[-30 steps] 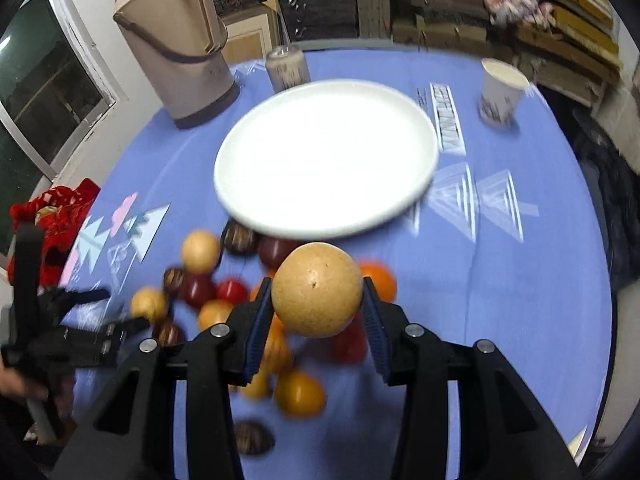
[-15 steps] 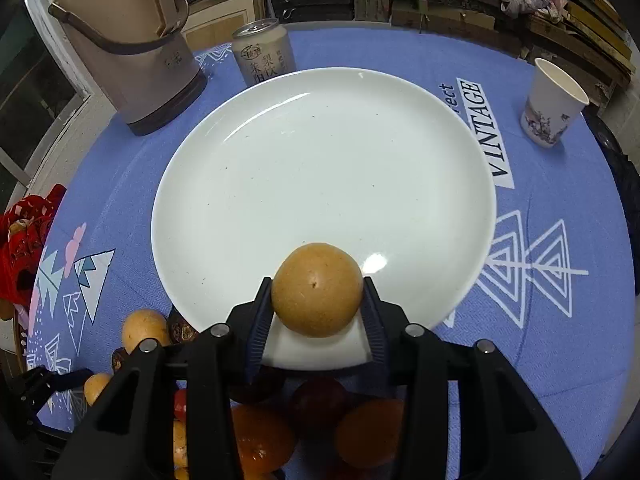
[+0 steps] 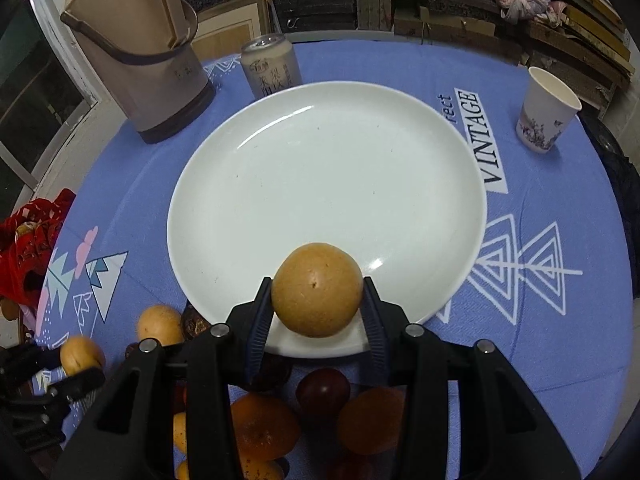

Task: Organize fruits
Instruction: 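Carry both fruits over the white plate and open both tools to release, then grasp a dark brown mangosteen with each tool from the cluster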

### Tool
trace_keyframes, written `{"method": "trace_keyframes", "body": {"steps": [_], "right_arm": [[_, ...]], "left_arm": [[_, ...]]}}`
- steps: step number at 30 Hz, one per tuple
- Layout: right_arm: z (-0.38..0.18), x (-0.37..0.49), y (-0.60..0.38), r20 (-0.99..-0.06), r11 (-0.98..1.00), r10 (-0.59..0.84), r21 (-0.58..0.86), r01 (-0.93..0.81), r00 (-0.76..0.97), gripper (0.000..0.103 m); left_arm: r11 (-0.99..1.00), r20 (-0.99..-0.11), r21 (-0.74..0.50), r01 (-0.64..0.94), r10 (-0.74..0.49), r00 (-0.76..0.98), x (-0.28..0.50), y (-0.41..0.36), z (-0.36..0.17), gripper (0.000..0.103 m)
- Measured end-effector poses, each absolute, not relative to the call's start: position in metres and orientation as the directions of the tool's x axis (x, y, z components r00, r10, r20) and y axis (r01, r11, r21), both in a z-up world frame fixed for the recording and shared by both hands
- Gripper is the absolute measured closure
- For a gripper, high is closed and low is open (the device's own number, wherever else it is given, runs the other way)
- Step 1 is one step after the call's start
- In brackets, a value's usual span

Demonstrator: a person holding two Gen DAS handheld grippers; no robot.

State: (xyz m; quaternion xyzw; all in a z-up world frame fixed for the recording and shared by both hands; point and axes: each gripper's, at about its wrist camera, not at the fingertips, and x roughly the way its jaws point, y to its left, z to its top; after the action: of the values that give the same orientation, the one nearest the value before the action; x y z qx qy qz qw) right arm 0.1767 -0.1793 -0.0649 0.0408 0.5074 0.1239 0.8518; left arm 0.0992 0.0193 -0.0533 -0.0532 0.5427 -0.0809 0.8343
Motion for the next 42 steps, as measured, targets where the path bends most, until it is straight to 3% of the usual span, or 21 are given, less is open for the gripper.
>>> {"method": "trace_keyframes", "body": {"steps": [7, 18, 20, 21, 23, 32, 42], "right_arm": [[-0.072, 0.186, -0.184, -0.860, 0.966, 0.253, 0.204, -0.157, 0.444, 0.061], [-0.090, 0.211, -0.191, -0.880, 0.969, 0.245, 0.210, -0.130, 0.406, 0.060], [-0.089, 0.213, -0.191, -0.877, 0.970, 0.240, 0.205, -0.127, 0.416, 0.056], [-0.088, 0.214, -0.191, -0.876, 0.972, 0.234, 0.197, -0.128, 0.421, 0.049], [-0.085, 0.213, -0.191, -0.872, 0.973, 0.229, 0.191, -0.131, 0.434, 0.047], [-0.052, 0.172, -0.211, -0.835, 0.971, 0.236, 0.189, -0.143, 0.498, 0.037], [-0.058, 0.058, -0.229, -0.868, 0.967, 0.254, 0.213, -0.142, 0.426, 0.036]], "left_arm": [[0.976, -0.856, -0.154, 0.157, -0.211, 0.471, 0.157, -0.015, -0.043, 0.058], [0.979, -0.883, -0.126, 0.163, -0.185, 0.432, 0.220, -0.044, -0.079, 0.057], [0.980, -0.885, -0.131, 0.148, -0.183, 0.429, 0.221, -0.042, -0.079, 0.054], [0.980, -0.882, -0.139, 0.143, -0.188, 0.431, 0.221, -0.042, -0.077, 0.051], [0.978, -0.875, -0.143, 0.150, -0.195, 0.443, 0.220, -0.043, -0.072, 0.040], [0.982, -0.861, -0.127, 0.142, -0.181, 0.475, 0.189, -0.028, -0.049, 0.028], [0.985, -0.900, -0.111, 0.129, -0.155, 0.408, 0.089, 0.000, -0.058, 0.026]]}}
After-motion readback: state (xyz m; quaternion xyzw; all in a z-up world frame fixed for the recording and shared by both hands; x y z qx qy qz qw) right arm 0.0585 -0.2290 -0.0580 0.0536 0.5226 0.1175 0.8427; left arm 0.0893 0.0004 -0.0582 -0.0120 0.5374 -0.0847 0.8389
